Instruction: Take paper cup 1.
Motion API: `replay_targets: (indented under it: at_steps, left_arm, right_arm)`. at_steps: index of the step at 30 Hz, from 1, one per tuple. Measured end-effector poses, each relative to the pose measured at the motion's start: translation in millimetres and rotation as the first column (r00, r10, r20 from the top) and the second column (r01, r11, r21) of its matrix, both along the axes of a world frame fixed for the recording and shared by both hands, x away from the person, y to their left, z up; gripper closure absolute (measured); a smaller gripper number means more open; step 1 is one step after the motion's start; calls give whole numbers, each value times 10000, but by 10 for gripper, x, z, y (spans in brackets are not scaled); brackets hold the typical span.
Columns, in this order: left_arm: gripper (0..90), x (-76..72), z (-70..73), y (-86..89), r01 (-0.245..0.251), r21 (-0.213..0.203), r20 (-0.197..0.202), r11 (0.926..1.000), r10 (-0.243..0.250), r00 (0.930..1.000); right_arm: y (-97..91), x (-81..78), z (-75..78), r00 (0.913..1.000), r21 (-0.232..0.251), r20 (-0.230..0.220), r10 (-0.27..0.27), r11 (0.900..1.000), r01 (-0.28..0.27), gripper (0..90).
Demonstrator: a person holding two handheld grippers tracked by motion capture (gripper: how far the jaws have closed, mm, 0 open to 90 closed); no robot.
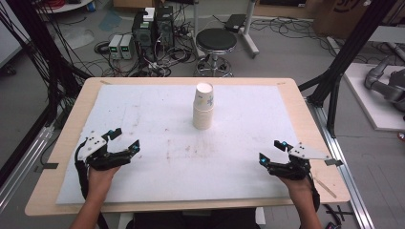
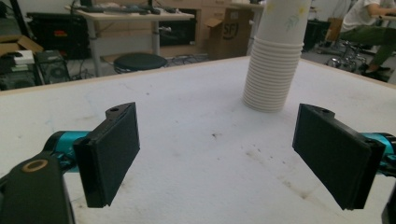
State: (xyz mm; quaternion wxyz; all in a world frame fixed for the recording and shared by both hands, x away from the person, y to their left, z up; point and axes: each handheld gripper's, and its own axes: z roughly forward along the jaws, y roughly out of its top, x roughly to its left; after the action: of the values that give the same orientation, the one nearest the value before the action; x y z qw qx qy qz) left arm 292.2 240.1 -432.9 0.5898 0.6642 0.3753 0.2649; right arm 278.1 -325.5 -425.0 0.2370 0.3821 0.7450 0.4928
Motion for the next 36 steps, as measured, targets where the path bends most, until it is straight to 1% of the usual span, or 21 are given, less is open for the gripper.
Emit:
replay_targets:
  at_steps: [2,3,5,8,11,13,16,18,19,22,23,24,26,28,30,31,33,36]
  left_arm:
    - [175,37,8,-50,175,80,-47,9998,-175,9998]
    - [173,54,21,-70,247,197,-70,9995,-246,9997]
    - [169,86,55,-107,291,259,-7,9992,-291,9996]
    - [160,140,122,-159,312,48,29,9995,-312,9995]
    - [158,203,202,-229,424,-104,201,9990,-422,9989]
    - [158,241,271,-290,563,-69,325,9984,-561,9979]
    - [157,315,383,-387,957,16,412,9954,-957,9946]
    - [157,387,456,-453,1180,47,346,9930,-1181,9924]
    - [157,423,491,-484,1262,76,335,9920,-1264,9914]
    - [157,520,577,-587,1554,-16,311,9879,-1553,9874]
    - [157,552,597,-622,1727,-34,271,9850,-1725,9846]
    - [157,584,615,-654,1881,42,174,9821,-1882,9820]
    - [157,637,641,-718,2035,202,114,9789,-2037,9790]
    - [157,690,655,-768,2184,193,-7,9757,-2184,9759]
    - [156,746,668,-812,2266,241,-132,9737,-2263,9740]
    - [156,765,675,-825,2283,245,-129,9733,-2280,9736]
    - [155,822,699,-860,2366,149,-189,9715,-2363,9715]
    - [155,900,747,-910,2412,239,-280,9702,-2406,9702]
  right_arm:
    - [4,-9,-10,10000,-15,-53,-21,10000,21,201]
    - [2,-10,-14,10000,-42,-46,-15,10000,15,201]
    - [0,-5,-20,10000,-20,-48,-9,10000,9,201]
    - [3,-3,-7,10000,18,8,14,10000,-14,201]
    - [14,-1,1,10000,62,6,-6,10000,6,201]
    - [20,4,1,10000,61,-3,51,10000,-51,201]
    - [32,5,7,9999,50,35,102,9999,-102,201]
    - [50,4,3,9999,84,-35,158,9998,-158,201]
    - [53,8,0,9998,35,8,191,9998,-191,201]
    - [63,4,1,9997,8,-30,237,9997,-237,201]
    - [62,1,2,9997,32,-62,226,9997,-225,201]
    - [60,0,1,9997,42,-79,228,9997,-227,201]
    - [49,2,-2,9998,51,-39,216,9998,-215,201]
    - [42,-1,-4,9997,104,-85,220,9997,-219,201]
    - [35,-1,-6,9997,94,-105,225,9997,-224,201]
    - [33,0,-9,9997,110,-106,228,9997,-227,201]
    - [31,0,-11,9997,99,-122,228,9997,-227,201]
    - [33,3,-12,9997,117,-110,219,9997,-218,201]
